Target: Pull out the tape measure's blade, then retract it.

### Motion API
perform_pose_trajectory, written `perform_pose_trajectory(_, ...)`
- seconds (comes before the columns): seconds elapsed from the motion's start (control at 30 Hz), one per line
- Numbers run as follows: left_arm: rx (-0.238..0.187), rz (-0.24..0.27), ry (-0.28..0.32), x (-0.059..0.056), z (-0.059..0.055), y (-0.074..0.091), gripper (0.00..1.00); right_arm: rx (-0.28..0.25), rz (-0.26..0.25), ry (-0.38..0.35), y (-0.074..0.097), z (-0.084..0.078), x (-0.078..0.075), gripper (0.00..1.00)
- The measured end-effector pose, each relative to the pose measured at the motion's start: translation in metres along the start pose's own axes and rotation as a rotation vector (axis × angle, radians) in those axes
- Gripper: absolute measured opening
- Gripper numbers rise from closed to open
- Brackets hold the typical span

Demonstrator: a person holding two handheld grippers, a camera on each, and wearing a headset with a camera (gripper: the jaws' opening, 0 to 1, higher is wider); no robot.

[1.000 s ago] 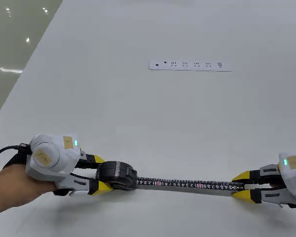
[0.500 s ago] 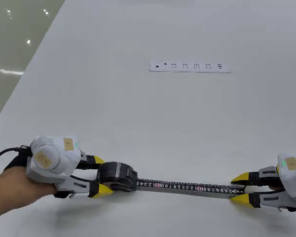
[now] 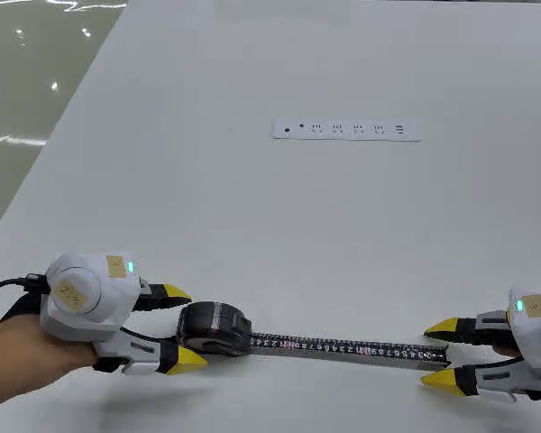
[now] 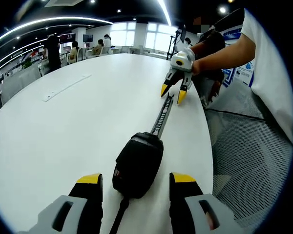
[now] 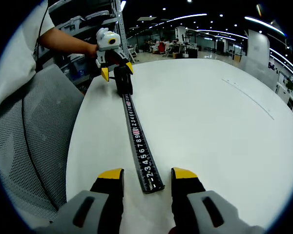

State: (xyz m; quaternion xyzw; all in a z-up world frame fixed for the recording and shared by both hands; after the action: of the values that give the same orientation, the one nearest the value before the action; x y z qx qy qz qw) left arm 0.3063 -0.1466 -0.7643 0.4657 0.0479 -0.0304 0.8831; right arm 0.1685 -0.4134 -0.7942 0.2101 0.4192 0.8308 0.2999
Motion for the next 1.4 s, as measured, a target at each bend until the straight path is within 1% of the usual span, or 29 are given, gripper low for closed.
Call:
perform_pose_trajectory(0.1,-0.014,0.007,0.013,0.0,0.003,0.003,0.53,-0.003,-0.008,-0.003,0.003,0.001,0.0,0.38)
perform_pose_trajectory(0.23,-0.035,0.019,0.035,-0.002,0.006,0.009,0.56,-0.014,-0.028,-0.017,0.008,0.003,0.0,0.43)
perform_pose_trajectory(0.27,-0.036,0.025,0.051,-0.002,0.006,0.01,0.56,-0.02,-0.033,-0.027,0.008,0.004,0.0,0.44)
perform_pose_trajectory(0.3,-0.043,0.03,0.063,-0.002,0.006,0.012,0.56,-0.038,-0.028,-0.055,0.009,0.006,0.002,0.47)
perform_pose_trajectory(0.37,-0.051,0.035,0.089,-0.003,0.006,0.014,0.59,-0.034,-0.038,-0.056,0.011,0.006,0.003,0.5)
perform_pose_trajectory(0.43,-0.058,0.038,0.101,-0.005,0.005,0.016,0.61,-0.037,-0.037,-0.07,0.011,0.005,0.004,0.52)
perform_pose_trajectory(0.5,-0.068,0.049,0.112,-0.006,0.006,0.019,0.63,-0.035,-0.047,-0.073,0.013,0.006,0.007,0.54)
perform_pose_trajectory(0.6,-0.085,0.055,0.139,-0.008,0.008,0.024,0.66,-0.033,-0.077,-0.092,0.016,0.007,0.007,0.6)
perform_pose_trajectory(0.63,-0.102,0.059,0.156,-0.008,0.009,0.027,0.68,-0.04,-0.085,-0.104,0.018,0.008,0.007,0.63)
perform_pose_trajectory(0.7,-0.13,0.058,0.19,-0.009,0.013,0.032,0.7,-0.041,-0.09,-0.109,0.02,0.009,0.009,0.65)
perform_pose_trajectory(0.77,-0.134,0.076,0.193,-0.009,0.014,0.037,0.73,-0.037,-0.102,-0.104,0.022,0.011,0.012,0.66)
perform_pose_trajectory(0.8,-0.143,0.083,0.198,-0.01,0.017,0.041,0.74,-0.038,-0.109,-0.105,0.024,0.012,0.012,0.67)
perform_pose_trajectory(0.93,-0.16,0.106,0.219,-0.012,0.019,0.05,0.77,-0.046,-0.141,-0.136,0.031,0.015,0.012,0.7)
perform_pose_trajectory(1.0,-0.178,0.118,0.241,-0.012,0.02,0.054,0.79,-0.067,-0.15,-0.157,0.036,0.019,0.014,0.73)
perform_pose_trajectory(1.1,-0.19,0.132,0.278,-0.015,0.019,0.06,0.83,-0.071,-0.17,-0.177,0.042,0.02,0.017,0.75)
perform_pose_trajectory(1.17,-0.189,0.141,0.285,-0.016,0.016,0.062,0.85,-0.074,-0.178,-0.191,0.045,0.021,0.019,0.76)
perform_pose_trajectory(1.27,-0.19,0.146,0.292,-0.021,0.012,0.064,0.86,-0.066,-0.199,-0.204,0.048,0.018,0.02,0.78)
perform_pose_trajectory(1.33,-0.189,0.156,0.299,-0.022,0.009,0.066,0.86,-0.07,-0.206,-0.237,0.05,0.015,0.021,0.8)
perform_pose_trajectory(1.4,-0.201,0.163,0.323,-0.023,0.006,0.068,0.87,-0.075,-0.217,-0.261,0.053,0.013,0.021,0.82)
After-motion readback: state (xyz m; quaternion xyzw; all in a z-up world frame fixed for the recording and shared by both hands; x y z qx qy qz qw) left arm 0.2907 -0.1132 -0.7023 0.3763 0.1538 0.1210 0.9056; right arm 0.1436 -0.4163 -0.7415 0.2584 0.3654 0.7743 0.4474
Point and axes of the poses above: the centre of the closed fingertips' face, and the gripper's own axes: y roughly backward along the fingers, x roughly to its left, z roughly out of its top, the point moved 2 cm from there along y, roughly backward along the fingers, and after that the axes turned 12 degrees about x, right-handed, at the moved point
